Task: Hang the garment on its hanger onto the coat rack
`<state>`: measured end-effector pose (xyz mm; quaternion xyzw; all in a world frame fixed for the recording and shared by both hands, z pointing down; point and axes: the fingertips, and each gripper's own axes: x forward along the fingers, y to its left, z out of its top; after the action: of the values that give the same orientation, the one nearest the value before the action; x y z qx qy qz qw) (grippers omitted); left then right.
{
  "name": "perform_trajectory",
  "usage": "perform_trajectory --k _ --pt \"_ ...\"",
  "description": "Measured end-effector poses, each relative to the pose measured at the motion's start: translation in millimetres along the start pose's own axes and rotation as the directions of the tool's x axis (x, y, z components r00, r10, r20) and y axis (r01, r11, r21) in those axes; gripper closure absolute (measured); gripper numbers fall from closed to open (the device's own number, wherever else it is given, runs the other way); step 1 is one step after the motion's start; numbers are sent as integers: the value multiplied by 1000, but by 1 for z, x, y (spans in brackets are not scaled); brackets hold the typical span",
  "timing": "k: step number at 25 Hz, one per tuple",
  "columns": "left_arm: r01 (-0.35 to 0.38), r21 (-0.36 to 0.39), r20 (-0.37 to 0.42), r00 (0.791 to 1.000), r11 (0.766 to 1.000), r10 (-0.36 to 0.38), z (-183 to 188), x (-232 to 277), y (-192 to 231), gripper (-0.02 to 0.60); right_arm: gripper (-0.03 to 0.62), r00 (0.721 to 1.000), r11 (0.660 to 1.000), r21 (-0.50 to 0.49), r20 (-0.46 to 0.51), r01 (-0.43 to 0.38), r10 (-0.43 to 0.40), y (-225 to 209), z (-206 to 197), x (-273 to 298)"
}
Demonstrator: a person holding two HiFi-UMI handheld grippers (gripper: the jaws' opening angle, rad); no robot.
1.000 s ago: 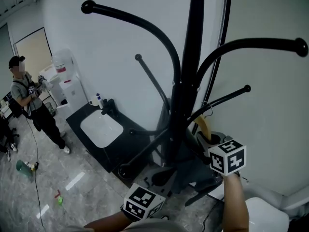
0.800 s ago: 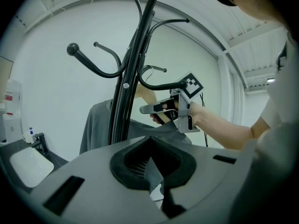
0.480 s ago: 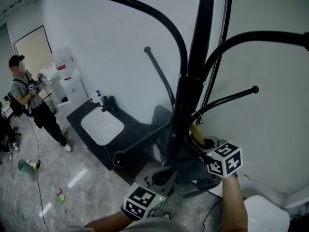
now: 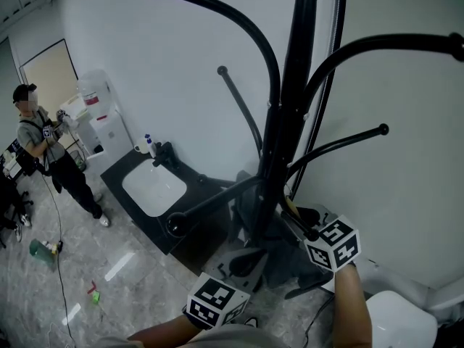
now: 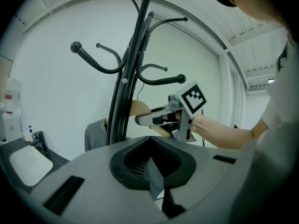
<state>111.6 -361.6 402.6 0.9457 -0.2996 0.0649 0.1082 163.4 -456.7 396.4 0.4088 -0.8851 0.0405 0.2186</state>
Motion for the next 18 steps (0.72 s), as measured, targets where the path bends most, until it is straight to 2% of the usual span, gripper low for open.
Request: perform_trajectory --k 6,8,14,18 --pt "14 9 0 1000 1000 -14 0 -1 -2 575 540 996 997 -30 51 74 -72 7 11 -14" --pt "18 11 1 1000 1000 -18 0 0 -2 575 531 991 990 -47 44 130 -128 6 8 -18" --pt "24 15 6 1000 1000 -24 6 8 3 575 525 951 954 0 87 299 -298 6 7 -49" --pt "43 26 13 999 999 -43 9 7 -7 575 526 920 928 61 120 367 -372 18 3 -73"
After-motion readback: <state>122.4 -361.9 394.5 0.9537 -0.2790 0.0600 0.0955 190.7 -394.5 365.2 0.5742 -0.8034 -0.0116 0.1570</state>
